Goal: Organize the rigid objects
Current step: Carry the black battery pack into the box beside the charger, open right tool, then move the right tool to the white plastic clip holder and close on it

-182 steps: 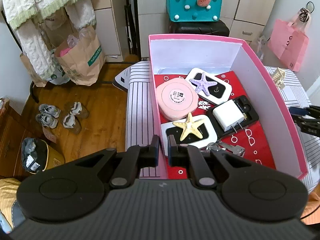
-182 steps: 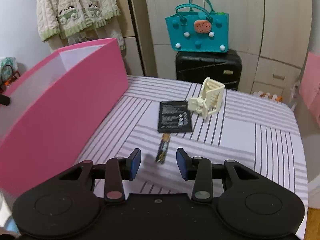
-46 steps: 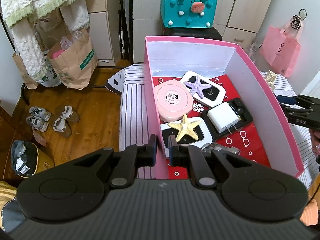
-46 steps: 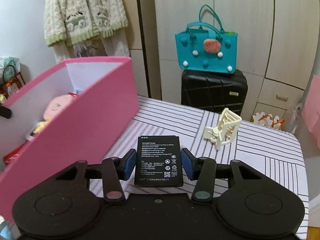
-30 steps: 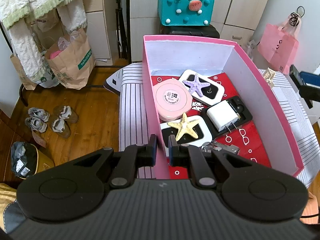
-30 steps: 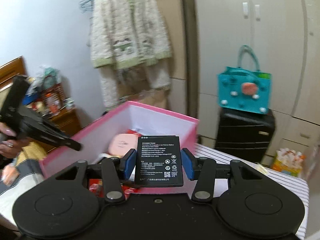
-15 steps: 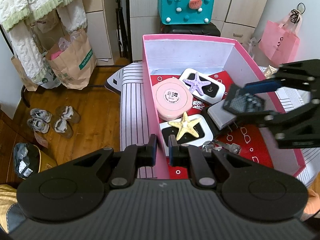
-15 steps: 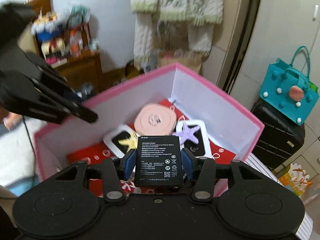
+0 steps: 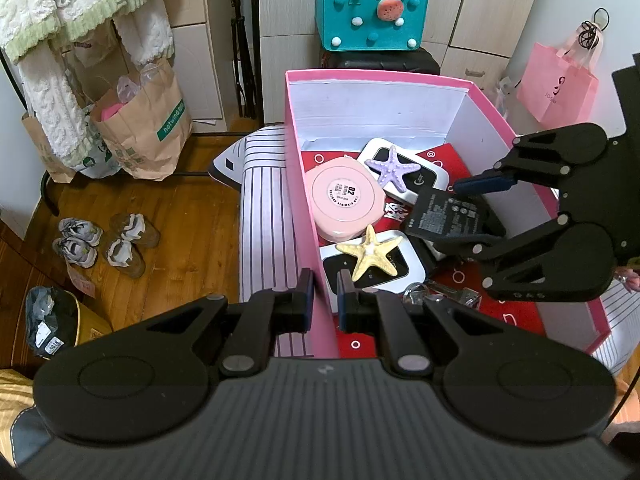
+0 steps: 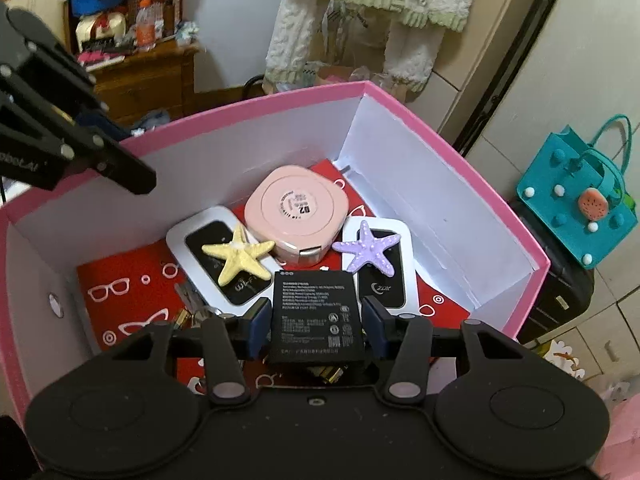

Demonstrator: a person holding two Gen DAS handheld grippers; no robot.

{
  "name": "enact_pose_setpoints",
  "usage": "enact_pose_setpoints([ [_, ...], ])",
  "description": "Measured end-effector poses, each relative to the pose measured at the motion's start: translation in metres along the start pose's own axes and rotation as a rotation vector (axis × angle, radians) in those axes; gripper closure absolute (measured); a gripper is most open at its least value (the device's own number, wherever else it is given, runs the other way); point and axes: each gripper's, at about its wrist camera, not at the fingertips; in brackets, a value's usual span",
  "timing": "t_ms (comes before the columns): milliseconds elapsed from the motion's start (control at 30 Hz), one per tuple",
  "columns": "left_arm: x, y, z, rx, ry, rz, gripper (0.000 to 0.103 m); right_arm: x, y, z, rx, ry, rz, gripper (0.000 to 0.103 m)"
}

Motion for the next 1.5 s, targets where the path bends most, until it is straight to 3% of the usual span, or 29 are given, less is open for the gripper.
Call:
enact_pose_setpoints([
  [100, 0.000, 0.000, 0.000, 0.002, -0.001, -0.002, 0.093, -0.004, -0.006, 0.012, -0.001, -0.060, -0.052, 0.046],
  [267, 0.001, 0.000, 0.000, 0.002, 0.001, -0.004, 0.093, -0.030, -0.012, 0.070, 0.038, -0.272, -0.178, 0.044],
  [400, 0.002, -0.003, -0.001, 0.009, 0.002, -0.016, 0.093, -0.059, -0.017, 0.107, 0.035, -0.320, -0.282, 0.043],
  [633, 0.001, -0.005, -0.002, 0.019, 0.002, -0.016, 0.093, -0.114, -0.018, 0.132, -0.105, -0.315, -0.347, 0.039],
  [967, 0.000, -0.006, -0.001, 0.033, -0.003, 0.006, 0.093, -0.179, -0.046, 0.126, -0.268, -0.251, -0.425, 0.033],
  [1200, -0.002, -0.007, -0.001, 0.041, -0.002, 0.022, 0.093, -0.217, -0.078, 0.101, -0.308, -0.203, -0.519, 0.032],
  [1500, -0.005, -0.007, -0.004, 0.052, 0.009, 0.038, 0.093, -0.238, -0.102, 0.039, -0.282, -0.168, -0.546, 0.030],
])
Point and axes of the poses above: each gripper's, at about its wrist camera, not at the fingertips, and z roughly against the way its jaws point, y to its left, x to its top, and after that the axes turned 12 degrees about z, right-handed
